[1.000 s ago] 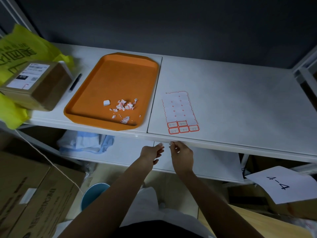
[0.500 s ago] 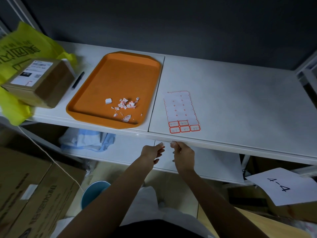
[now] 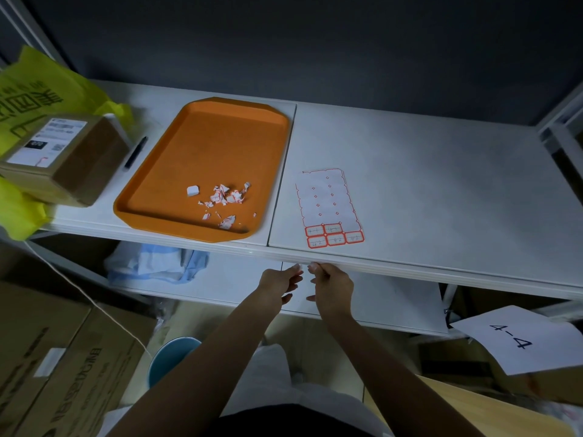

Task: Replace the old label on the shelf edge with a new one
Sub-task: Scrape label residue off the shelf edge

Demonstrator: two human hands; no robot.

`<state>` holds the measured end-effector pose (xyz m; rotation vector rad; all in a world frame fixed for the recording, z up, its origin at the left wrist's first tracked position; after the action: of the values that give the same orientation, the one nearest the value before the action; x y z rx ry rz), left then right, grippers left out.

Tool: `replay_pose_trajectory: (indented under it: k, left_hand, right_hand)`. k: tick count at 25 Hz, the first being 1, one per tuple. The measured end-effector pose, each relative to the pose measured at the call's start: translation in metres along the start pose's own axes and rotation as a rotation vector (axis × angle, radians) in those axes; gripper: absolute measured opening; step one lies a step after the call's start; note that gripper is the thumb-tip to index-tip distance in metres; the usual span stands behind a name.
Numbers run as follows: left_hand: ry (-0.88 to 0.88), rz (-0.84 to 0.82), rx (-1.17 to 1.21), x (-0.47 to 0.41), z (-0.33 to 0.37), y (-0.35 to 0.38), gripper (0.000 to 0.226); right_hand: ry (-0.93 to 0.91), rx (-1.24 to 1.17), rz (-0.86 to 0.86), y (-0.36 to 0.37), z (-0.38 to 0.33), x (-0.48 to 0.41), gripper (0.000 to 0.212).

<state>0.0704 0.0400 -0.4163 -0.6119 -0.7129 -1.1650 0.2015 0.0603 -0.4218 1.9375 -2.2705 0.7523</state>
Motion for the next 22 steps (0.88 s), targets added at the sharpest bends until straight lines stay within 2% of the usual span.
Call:
replay_pose_trajectory:
  k: [5,8,10,22]
  left_hand:
    - [-0.017,0.01,0.004,-0.001,0.0,0.0,0.03]
    - [-0.016,0.013,0.018,-0.001,0.0,0.0,0.029]
    - [-0.016,0.012,0.028,0.0,-0.001,0.0,0.029]
    - [-0.003,0.01,0.025,0.01,-0.004,-0.002,0.032]
  right_hand:
    - [0.078,-0.141,0.005,0.004,-0.004,0.0,0.004]
    - [0.108,-0.178,0.002,0.004,-0.007,0.0,0.011]
    - [0.105,-0.183,-0.001,0.004,-0.009,0.001,0.016]
    - [0.005,-0.126,-0.049,0.001,-0.009,0.003,0.004]
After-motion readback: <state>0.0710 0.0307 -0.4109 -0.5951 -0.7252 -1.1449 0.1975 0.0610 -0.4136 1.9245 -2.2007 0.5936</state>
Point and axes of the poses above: each hand's wrist, its own x-axis away from the middle knuckle, its own y-axis out of the palm, z = x × y, the point moved 6 cm from there along -x, towards the middle knuckle, and after that the axes turned 2 degrees about y, right-handed, at the moved point
